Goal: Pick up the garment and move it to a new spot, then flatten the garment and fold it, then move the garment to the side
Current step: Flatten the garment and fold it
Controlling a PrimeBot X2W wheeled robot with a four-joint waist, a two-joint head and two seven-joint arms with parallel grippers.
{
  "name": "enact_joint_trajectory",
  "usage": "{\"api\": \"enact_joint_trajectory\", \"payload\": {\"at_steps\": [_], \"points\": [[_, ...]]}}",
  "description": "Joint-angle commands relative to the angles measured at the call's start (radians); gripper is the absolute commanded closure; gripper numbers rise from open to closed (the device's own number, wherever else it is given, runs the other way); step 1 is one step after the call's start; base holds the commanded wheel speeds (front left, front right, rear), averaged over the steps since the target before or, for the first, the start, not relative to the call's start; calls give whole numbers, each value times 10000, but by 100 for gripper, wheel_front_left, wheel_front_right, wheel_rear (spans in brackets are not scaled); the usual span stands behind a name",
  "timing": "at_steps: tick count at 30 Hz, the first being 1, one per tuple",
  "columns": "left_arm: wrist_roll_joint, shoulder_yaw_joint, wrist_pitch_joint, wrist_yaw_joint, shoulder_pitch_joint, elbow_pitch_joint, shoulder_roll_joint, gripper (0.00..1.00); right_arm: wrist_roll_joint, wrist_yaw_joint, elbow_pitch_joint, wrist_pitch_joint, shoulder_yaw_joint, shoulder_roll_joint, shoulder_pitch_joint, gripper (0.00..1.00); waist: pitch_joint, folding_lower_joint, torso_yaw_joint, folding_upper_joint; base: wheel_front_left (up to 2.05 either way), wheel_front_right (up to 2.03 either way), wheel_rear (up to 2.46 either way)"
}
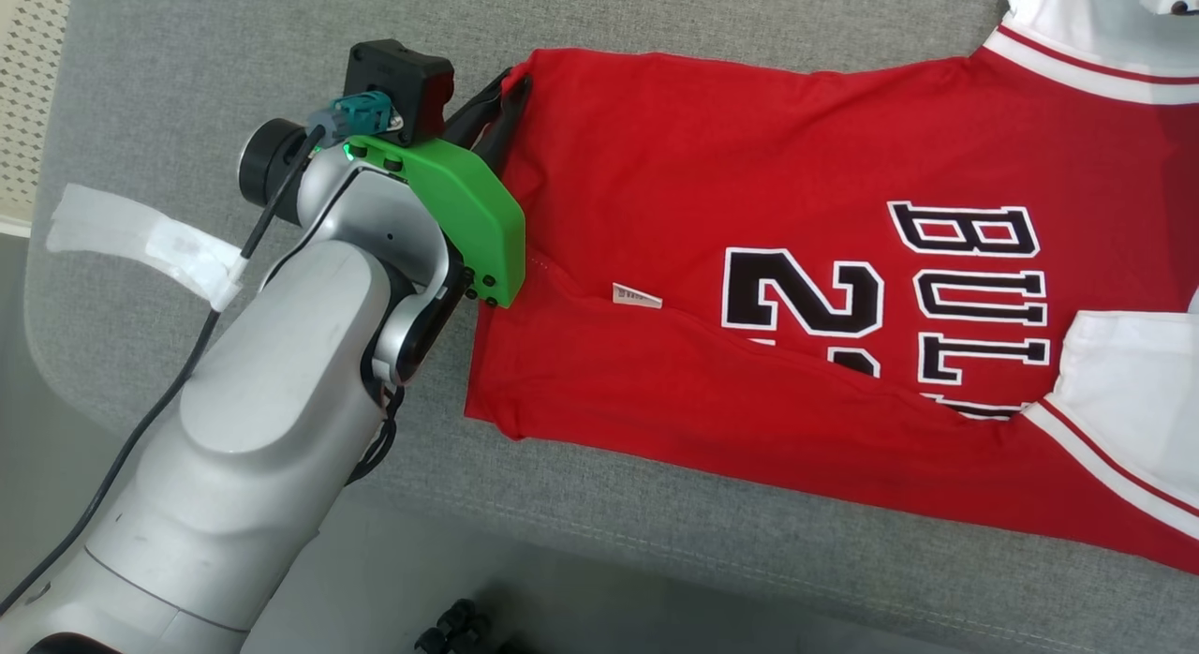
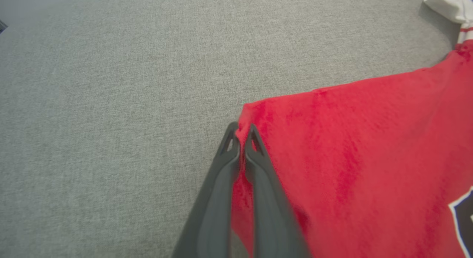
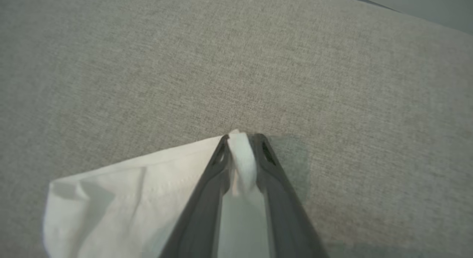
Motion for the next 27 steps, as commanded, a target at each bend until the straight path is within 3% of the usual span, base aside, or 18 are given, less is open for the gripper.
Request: {"api": "enact_joint_trajectory", "payload": {"at_steps": [1, 3, 16, 27], "points": [[-69, 24, -43, -50, -152, 43, 45, 100, -13, -4, 156, 30, 115, -57, 148, 76, -3, 0, 4, 0, 0, 0, 0], [-129, 34, -47, -57, -174, 112, 38, 100, -60, -9, 198, -106, 182, -146, 152, 99, -9, 0, 10, 0, 0, 0, 0], [-673, 444, 24, -210, -413, 746, 124, 100, 416, -10, 273, -1691, 273, -60, 254, 100, -316, 0, -597, 0, 0, 0, 0], [-1139, 807, -99, -283, 413, 712, 824, 100, 2021, -9, -1076, -2947, 1056, -252, 1266, 100, -1271, 0, -1445, 0, 0, 0, 0]]}}
